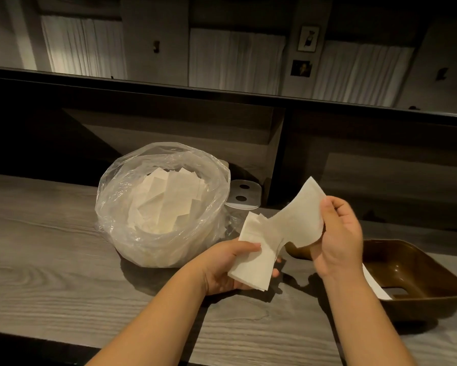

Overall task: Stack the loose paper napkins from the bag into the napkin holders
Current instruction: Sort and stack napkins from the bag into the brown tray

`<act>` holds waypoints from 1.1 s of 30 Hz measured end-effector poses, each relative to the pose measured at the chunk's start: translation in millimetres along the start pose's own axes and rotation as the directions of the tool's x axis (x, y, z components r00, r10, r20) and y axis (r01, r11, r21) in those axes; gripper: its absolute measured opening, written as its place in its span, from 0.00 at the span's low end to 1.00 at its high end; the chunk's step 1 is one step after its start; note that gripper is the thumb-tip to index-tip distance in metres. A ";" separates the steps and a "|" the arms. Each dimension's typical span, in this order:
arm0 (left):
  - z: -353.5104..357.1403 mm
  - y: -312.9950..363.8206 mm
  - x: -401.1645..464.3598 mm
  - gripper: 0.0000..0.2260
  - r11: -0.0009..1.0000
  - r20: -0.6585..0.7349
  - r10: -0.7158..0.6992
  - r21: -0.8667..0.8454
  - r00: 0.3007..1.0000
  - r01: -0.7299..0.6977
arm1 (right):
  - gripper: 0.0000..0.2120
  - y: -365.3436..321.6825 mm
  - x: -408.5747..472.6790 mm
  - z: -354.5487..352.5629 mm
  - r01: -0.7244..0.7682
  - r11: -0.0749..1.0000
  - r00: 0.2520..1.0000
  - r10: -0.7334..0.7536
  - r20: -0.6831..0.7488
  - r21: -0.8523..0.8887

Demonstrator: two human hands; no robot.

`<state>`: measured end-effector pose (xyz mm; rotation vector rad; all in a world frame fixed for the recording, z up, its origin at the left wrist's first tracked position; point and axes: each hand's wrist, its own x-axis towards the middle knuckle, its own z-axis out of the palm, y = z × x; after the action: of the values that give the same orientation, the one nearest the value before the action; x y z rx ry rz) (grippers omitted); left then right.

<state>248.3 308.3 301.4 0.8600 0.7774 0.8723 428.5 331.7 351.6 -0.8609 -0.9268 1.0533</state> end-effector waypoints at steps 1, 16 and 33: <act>1.0 0.4 -0.3 0.14 1.000 -0.017 0.002 -0.011 1.000 -0.003 | 0.03 -1.9 -2.7 1.8 -0.074 0.997 0.996 0.072 0.055 0.019; 0.0 1.6 3.2 0.28 0.972 -0.003 -0.033 -0.233 0.999 0.032 | 0.05 46.0 -6.0 19.7 0.013 0.864 0.995 0.040 0.096 -0.503; -3.7 -1.9 1.0 0.23 1.000 0.109 -0.005 -0.009 0.994 0.006 | 0.03 32.8 -5.9 13.5 0.021 0.872 0.982 0.073 0.173 -0.489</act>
<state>246.2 309.6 297.9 0.8897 0.6795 0.8163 404.3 336.6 325.5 -1.2095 -1.3810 0.9437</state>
